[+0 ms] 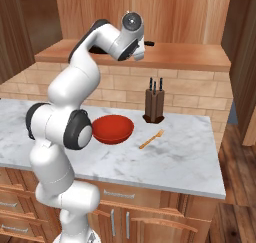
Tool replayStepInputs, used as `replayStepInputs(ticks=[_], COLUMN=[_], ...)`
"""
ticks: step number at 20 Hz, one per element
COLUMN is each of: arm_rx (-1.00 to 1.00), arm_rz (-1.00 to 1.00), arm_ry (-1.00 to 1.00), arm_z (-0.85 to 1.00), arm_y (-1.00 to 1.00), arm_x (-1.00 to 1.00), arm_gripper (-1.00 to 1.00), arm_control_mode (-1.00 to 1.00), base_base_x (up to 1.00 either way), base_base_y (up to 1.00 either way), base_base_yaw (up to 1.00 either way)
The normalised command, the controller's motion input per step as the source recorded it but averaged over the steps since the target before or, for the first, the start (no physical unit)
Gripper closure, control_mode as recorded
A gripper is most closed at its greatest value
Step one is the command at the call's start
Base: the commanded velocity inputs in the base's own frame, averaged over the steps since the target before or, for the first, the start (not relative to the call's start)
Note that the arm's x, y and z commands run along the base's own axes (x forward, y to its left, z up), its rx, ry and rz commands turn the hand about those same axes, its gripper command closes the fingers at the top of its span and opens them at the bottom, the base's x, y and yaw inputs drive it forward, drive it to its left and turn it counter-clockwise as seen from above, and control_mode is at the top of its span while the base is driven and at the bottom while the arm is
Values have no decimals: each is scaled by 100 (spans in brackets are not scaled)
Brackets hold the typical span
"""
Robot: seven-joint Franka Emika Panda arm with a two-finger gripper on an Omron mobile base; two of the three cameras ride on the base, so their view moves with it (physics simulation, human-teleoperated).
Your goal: Pick the pan from the cabinet and place it on the stove. Then turn on the stove burner for the pan.
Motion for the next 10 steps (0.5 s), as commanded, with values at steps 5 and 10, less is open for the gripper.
replayStepInputs(ticks=[5, 10], arm_rx=[2, 5], arm_rz=[0, 0], arm_ry=[0, 0], arm_z=[-7, -6], arm_y=[0, 0], arm_x=[18, 19], arm_gripper=[-100, -100], arm_control_mode=[-100, -100], base_base_x=[0, 0], base_base_y=[0, 0], base_base_yaw=[0, 0])
